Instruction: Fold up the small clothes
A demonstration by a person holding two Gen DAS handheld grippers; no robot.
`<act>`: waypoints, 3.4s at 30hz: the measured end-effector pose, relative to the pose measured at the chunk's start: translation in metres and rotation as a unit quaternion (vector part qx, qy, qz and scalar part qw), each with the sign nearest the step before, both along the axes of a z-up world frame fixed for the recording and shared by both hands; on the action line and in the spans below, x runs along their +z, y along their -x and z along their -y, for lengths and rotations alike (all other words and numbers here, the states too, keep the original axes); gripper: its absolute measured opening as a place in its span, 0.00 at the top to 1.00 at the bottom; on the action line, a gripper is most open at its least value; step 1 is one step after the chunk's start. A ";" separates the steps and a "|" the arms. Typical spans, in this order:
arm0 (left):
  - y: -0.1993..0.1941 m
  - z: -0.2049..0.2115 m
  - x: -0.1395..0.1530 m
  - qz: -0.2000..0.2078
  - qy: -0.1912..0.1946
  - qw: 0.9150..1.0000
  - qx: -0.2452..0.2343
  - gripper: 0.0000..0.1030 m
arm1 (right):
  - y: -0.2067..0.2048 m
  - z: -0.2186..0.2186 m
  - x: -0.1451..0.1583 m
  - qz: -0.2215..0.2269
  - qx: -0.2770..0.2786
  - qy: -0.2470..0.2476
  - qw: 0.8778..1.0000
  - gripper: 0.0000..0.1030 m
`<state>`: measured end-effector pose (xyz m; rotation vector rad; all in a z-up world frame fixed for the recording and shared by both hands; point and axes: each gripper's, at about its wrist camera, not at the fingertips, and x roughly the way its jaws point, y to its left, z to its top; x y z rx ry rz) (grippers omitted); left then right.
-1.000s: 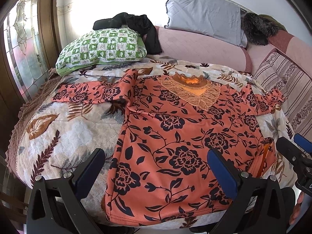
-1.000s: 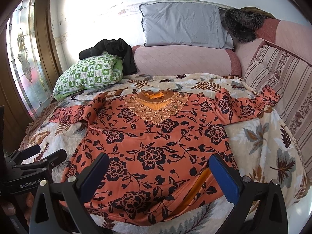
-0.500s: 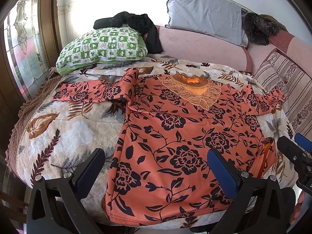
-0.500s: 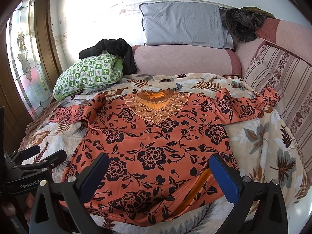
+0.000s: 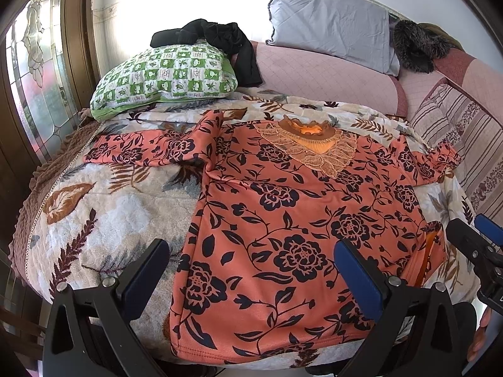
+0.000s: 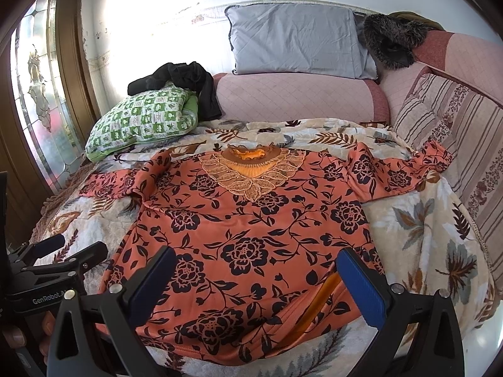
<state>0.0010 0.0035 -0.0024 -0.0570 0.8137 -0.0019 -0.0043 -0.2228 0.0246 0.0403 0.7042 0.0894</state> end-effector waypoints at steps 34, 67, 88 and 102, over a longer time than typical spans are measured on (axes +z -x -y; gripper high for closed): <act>-0.055 -0.086 -0.065 -0.092 0.160 0.982 0.037 0.00 | -0.084 0.233 -0.040 -0.013 -0.138 -0.253 0.958 0.00; -0.064 -0.168 -0.101 -0.022 0.200 0.976 0.089 0.00 | -0.293 0.184 0.045 0.075 0.008 -0.144 0.987 0.95; -0.051 -0.158 -0.090 0.001 0.173 0.983 0.059 0.00 | -0.282 0.077 -0.128 -0.091 -0.003 -0.253 0.963 0.00; -0.063 -0.157 -0.105 -0.030 0.167 0.982 0.078 0.00 | -0.304 0.234 -0.180 -0.113 -0.129 -0.465 0.869 0.06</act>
